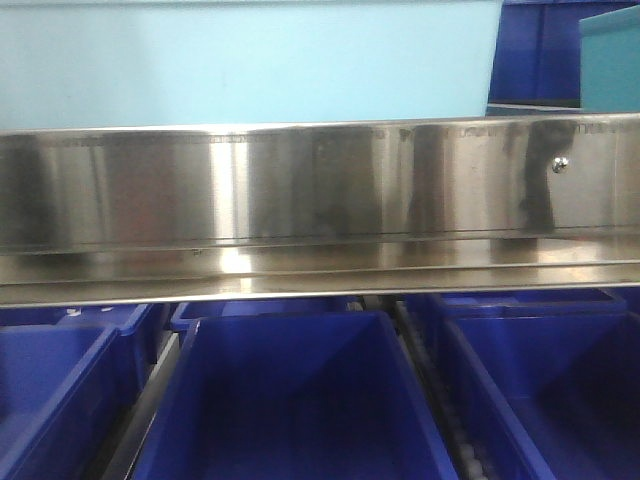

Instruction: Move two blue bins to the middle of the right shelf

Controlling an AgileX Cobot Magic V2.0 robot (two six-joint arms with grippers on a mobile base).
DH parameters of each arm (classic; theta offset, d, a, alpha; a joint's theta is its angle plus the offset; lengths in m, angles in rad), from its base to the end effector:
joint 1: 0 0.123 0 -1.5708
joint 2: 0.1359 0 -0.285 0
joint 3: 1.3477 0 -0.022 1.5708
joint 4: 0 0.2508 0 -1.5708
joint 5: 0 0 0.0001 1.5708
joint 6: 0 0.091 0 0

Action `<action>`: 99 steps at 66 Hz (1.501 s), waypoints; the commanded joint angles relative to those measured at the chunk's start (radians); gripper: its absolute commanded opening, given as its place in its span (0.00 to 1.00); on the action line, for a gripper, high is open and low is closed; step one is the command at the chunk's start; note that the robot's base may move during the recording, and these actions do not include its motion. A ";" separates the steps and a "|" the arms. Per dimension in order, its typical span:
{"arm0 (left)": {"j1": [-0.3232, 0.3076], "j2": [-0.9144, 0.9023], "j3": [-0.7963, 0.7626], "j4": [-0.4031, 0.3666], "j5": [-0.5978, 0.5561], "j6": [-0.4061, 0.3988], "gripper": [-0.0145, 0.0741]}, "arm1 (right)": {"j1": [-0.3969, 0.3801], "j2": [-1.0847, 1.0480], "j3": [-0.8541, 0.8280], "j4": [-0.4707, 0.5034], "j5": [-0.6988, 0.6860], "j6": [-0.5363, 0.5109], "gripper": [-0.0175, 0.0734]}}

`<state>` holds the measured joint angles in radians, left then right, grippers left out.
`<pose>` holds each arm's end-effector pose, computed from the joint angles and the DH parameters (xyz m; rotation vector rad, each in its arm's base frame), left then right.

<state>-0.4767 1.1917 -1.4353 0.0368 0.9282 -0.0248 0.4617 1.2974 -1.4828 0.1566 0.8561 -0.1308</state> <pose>0.2114 -0.1062 0.4507 0.4947 2.1208 -0.2426 0.2389 0.1309 0.4446 -0.5922 2.0853 0.3779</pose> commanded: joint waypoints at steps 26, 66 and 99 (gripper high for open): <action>0.114 0.435 -0.326 0.079 0.293 -0.139 0.84 | -0.038 0.450 -0.451 -0.065 0.365 0.193 0.82; 0.165 0.573 -0.310 0.014 0.293 -0.109 0.84 | -0.049 0.615 -0.451 0.005 0.365 0.204 0.82; 0.165 0.581 -0.310 -0.003 0.293 -0.109 0.28 | -0.046 0.615 -0.451 0.005 0.365 0.202 0.21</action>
<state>-0.3143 1.7757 -1.7435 0.0447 1.2247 -0.1348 0.4139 1.9167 -1.9235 0.1659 1.2243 0.0736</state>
